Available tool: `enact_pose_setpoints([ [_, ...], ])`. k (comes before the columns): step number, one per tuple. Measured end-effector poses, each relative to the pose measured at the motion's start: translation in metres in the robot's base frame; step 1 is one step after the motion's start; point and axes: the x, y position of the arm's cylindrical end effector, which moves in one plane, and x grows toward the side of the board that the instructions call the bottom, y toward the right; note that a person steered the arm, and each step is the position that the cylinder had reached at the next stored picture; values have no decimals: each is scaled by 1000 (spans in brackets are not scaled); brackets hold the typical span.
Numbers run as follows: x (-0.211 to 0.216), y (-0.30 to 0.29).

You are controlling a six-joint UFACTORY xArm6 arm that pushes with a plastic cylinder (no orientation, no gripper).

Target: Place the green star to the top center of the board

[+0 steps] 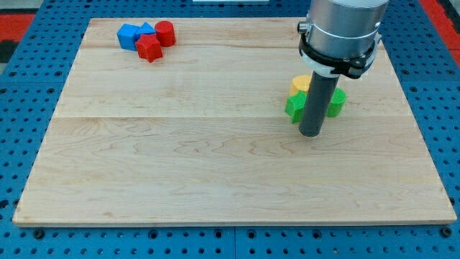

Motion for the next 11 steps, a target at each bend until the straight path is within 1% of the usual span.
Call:
enact_pose_setpoints([
  [3,4,-6],
  [4,6,-47],
  [5,9,-107],
  [7,-23,-227],
  [8,-63,-267],
  [10,-110,-329],
  [11,-146,-335],
])
